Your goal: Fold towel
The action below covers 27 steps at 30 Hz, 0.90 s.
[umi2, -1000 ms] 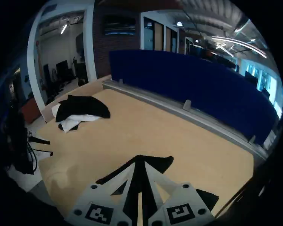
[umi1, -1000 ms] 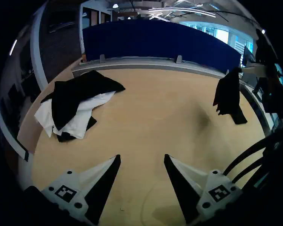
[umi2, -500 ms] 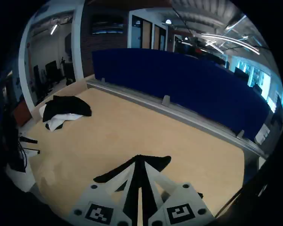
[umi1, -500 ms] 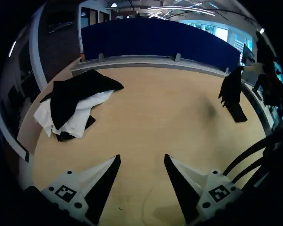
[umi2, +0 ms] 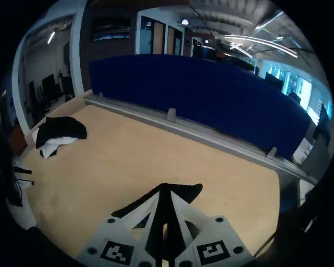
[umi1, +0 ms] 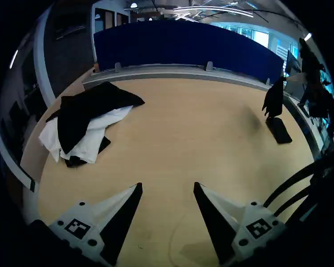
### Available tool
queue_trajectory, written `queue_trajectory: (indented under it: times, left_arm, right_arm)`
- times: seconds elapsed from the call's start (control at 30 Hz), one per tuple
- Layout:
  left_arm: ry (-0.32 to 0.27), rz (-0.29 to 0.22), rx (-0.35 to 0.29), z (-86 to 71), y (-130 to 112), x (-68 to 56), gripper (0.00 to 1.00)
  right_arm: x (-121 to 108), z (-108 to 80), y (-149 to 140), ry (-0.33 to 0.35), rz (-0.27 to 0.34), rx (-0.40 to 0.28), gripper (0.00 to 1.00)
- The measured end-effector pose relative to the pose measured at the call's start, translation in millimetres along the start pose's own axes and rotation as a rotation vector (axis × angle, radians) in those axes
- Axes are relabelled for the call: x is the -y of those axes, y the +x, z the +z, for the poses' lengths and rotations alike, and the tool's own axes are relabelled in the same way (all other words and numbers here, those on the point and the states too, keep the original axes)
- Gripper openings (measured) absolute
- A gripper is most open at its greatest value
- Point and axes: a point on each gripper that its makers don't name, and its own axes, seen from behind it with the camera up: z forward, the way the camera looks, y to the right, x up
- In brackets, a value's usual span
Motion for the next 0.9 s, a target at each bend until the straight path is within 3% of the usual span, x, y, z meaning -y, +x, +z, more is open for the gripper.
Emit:
queue_trajectory:
  times: [0.3, 0.9]
  left_arm:
    - [0.002, 0.01, 0.002, 0.3, 4, -4.9, 0.85]
    - [0.001, 0.02, 0.007, 2.0, 4, -12.4, 0.85]
  right_arm:
    - [-31, 15.6, -3, -0.035, 0.027, 0.018, 0.03]
    - [-51, 27.2, -17, -0.056, 0.06, 0.043, 0.02]
